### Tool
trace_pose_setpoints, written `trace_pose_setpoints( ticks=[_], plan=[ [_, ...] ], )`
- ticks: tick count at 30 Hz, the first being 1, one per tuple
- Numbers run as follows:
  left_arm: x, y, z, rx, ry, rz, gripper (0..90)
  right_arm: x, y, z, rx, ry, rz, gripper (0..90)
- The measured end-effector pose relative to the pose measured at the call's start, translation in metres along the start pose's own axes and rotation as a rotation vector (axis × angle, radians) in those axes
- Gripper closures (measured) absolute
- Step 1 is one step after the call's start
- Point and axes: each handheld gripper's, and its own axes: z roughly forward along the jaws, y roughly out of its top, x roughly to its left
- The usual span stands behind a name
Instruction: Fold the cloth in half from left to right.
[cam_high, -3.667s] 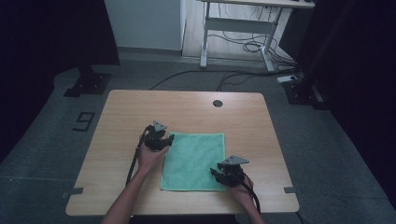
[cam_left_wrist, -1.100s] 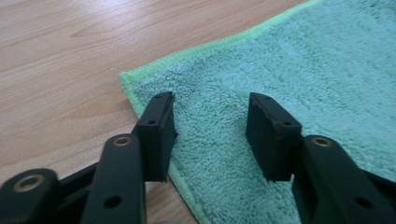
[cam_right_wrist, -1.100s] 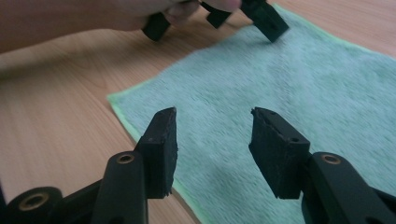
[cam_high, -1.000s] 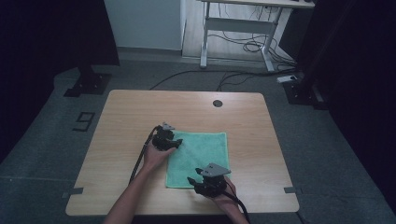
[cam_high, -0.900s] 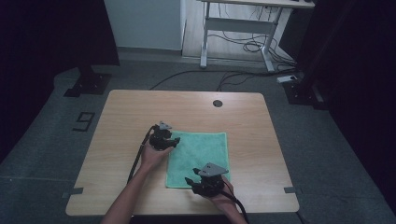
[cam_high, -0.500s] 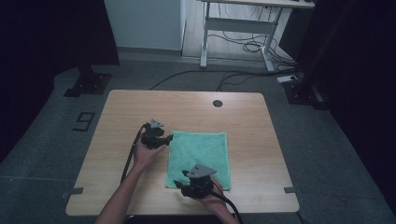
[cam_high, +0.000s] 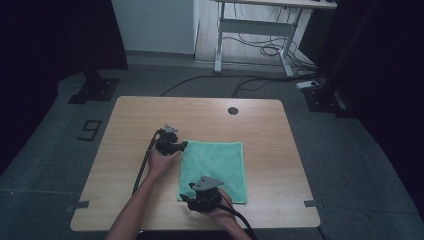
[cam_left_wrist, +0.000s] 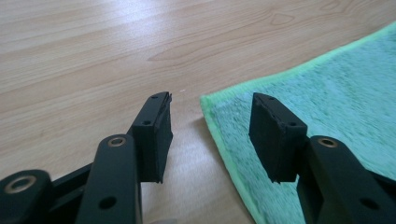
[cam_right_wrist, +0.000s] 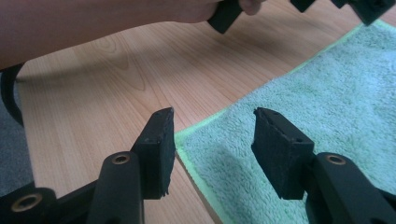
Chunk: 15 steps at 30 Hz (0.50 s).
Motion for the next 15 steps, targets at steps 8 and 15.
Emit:
trace_pose_setpoints(
  ticks=[8,15],
  plan=[
    [-0.002,0.004,0.019,0.029,0.021,-0.004,54.4,0.005,-0.001,0.016,0.029,0.024,-0.011,48.7],
    [-0.003,0.002,0.022,0.049,0.005,0.003,66.2,0.011,-0.004,0.026,0.063,0.031,-0.03,48.3]
  ],
)
